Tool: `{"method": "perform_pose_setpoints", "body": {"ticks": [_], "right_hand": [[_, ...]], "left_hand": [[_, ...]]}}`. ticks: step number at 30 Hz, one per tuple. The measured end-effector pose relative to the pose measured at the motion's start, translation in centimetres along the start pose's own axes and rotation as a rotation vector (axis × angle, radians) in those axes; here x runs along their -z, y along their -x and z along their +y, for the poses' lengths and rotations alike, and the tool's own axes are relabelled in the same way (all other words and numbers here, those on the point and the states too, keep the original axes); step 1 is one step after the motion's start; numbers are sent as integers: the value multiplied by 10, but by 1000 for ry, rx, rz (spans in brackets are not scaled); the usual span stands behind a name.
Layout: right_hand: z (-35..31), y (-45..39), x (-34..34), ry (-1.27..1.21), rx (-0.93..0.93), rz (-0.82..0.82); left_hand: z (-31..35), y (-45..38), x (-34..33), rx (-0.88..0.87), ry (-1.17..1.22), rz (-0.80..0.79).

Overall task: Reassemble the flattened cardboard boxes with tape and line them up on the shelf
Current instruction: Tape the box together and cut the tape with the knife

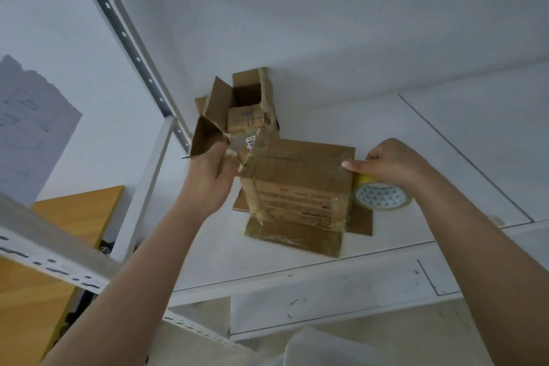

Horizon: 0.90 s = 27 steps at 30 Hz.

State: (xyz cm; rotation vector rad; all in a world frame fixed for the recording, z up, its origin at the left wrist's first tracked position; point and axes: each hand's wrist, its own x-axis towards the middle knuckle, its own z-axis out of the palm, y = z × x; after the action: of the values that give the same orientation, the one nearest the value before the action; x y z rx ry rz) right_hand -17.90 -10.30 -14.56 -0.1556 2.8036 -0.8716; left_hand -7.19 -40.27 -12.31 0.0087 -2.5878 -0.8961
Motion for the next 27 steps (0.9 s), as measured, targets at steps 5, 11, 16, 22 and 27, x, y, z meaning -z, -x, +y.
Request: {"method": "perform_pose_setpoints", "body": {"ticks": [5, 11, 16, 22, 27], "right_hand": [[-11, 4, -2, -20, 63, -85], [0, 13, 7, -278, -15, -228], [27, 14, 4, -435, 53, -241], [37, 3, -20, -141, -3, -245], [47, 8, -11, -365, 54, -294]], "left_hand": [[74, -29, -40, -39, 210, -401], [76, -35, -90, 157, 303, -591], [70, -39, -96, 133, 296, -560], [70, -37, -94, 111, 269, -599], [80, -42, -88, 41, 61, -747]]}}
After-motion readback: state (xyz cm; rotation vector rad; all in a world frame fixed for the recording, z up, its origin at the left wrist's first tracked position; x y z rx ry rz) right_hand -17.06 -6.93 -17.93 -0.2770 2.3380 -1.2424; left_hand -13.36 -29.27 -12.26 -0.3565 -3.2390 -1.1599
